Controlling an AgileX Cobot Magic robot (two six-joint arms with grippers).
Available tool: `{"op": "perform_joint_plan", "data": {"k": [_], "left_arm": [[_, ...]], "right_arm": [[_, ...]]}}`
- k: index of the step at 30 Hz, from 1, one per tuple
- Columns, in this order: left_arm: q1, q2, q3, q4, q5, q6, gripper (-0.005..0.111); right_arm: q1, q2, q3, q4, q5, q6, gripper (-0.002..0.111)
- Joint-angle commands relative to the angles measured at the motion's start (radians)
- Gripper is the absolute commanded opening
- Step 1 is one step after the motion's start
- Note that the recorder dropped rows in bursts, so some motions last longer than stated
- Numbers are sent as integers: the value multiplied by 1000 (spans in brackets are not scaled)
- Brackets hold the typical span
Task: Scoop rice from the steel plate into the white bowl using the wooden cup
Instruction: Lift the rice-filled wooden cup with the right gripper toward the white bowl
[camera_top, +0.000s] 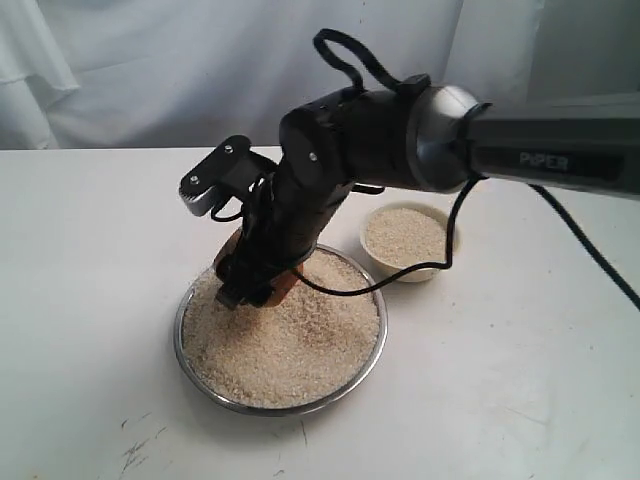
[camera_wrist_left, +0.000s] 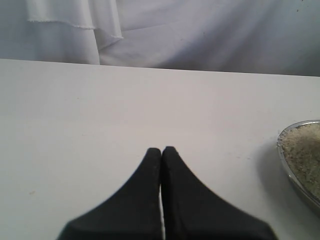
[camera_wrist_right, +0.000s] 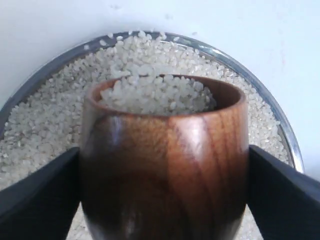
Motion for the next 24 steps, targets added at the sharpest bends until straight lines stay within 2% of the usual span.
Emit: {"op": "perform_joint_plan", "data": {"k": [1, 4, 8, 12, 16, 24], "left_arm": [[-3, -4, 5, 1, -13, 0, 0], [-3, -4, 5, 1, -13, 0, 0], [-3, -4, 5, 1, -13, 0, 0], [-3, -4, 5, 1, -13, 0, 0], [-3, -4, 5, 1, -13, 0, 0], [-3, -4, 5, 1, -13, 0, 0]], "right_arm": [[-39, -91, 126, 149, -138, -119, 0], [-40, -145, 240, 169, -244, -140, 0], [-40, -230, 506, 331, -624, -216, 0], [-40, -304, 684, 318, -891, -201, 0], [-40, -371, 753, 225, -968, -132, 0], [-120, -452, 753, 218, -888, -234, 0]]}}
